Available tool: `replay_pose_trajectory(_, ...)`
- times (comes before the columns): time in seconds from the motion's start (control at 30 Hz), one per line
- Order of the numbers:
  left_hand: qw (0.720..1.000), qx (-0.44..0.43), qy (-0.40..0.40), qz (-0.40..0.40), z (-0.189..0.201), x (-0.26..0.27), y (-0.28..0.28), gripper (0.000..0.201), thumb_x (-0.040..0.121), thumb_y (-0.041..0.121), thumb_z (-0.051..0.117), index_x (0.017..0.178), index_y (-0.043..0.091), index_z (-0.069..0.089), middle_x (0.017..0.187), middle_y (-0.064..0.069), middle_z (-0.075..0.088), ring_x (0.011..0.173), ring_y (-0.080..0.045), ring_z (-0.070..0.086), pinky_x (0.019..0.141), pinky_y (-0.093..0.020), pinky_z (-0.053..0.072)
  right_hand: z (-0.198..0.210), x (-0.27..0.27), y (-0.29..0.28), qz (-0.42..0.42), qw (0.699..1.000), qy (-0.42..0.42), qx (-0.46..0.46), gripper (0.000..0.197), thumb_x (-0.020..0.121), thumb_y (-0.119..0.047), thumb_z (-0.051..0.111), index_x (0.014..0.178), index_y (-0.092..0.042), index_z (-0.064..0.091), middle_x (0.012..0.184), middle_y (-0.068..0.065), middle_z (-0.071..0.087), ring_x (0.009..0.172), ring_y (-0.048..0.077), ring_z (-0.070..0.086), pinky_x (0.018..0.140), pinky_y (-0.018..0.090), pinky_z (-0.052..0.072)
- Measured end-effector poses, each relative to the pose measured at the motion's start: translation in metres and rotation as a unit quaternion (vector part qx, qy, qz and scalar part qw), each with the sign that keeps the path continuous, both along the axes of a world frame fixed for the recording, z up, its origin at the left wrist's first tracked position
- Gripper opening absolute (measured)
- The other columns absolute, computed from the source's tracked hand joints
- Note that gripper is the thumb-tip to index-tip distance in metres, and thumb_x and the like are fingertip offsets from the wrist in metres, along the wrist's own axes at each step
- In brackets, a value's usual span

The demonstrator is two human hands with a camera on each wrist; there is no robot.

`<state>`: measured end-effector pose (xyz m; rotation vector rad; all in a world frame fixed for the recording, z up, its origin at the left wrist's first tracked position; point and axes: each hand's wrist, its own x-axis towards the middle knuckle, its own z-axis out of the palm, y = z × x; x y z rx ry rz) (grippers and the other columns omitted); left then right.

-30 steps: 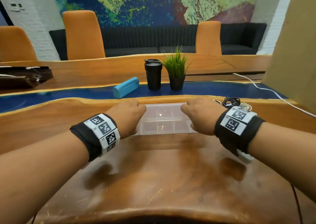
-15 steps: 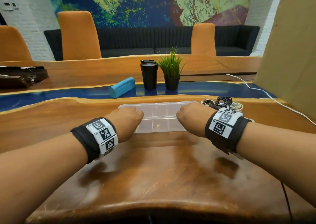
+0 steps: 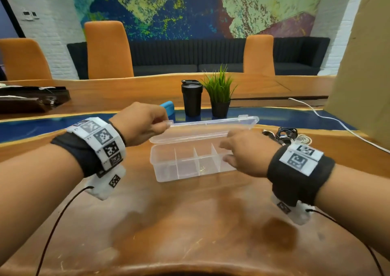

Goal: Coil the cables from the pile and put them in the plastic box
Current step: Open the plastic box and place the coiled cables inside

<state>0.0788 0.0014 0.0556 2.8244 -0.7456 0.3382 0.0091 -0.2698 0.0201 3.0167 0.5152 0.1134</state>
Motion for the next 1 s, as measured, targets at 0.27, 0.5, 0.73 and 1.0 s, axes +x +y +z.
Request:
replay_pose_trajectory(0.27,0.941,-0.270,0.102,0.178,-0.023,0.044,0.020,0.029,0.094,0.036,0.066,0.087,0.008,0.072,0.073,-0.004,0.074,0.062,-0.015,0.069,0.061,-0.029,0.055,-0.023,0.036,0.003,0.037,0.998,-0.023,-0.047,0.024,0.095,-0.012,0.057,0.107,-0.026,0.072,0.100,-0.007,0.059,0.089,0.010,0.053,0.073,0.019,0.036)
replay_pose_trajectory(0.5,0.774,-0.450,0.354,0.269,-0.103,0.072,0.047,0.034,0.079,0.027,0.076,0.098,0.000,0.070,0.098,-0.019,0.075,0.089,-0.030,0.073,0.094,-0.049,0.056,-0.025,0.056,0.000,-0.025,0.999,0.014,0.036,0.026,0.094,-0.009,0.058,0.105,-0.027,0.073,0.100,-0.006,0.062,0.085,0.012,0.055,0.073,0.019,0.040)
replay_pose_trajectory(0.73,0.617,-0.693,0.325,0.182,-0.084,0.041,0.015,0.054,0.087,0.056,0.052,0.111,0.010,0.067,0.095,-0.013,0.076,0.076,-0.024,0.070,0.061,-0.032,0.055,-0.017,0.084,0.003,-0.064,0.997,0.049,0.010,0.028,0.095,-0.011,0.056,0.115,-0.023,0.070,0.114,0.003,0.067,0.102,0.024,0.060,0.086,0.026,0.045)
replay_pose_trajectory(1.0,0.647,-0.682,0.295,0.171,-0.098,0.024,-0.002,0.018,0.098,0.016,0.046,0.094,0.013,0.064,0.085,-0.005,0.066,0.066,-0.011,0.053,0.048,-0.018,0.046,0.013,0.084,-0.023,-0.076,0.990,0.018,0.120,0.039,0.095,-0.012,0.057,0.133,-0.020,0.060,0.128,0.002,0.064,0.116,0.022,0.058,0.098,0.030,0.043)
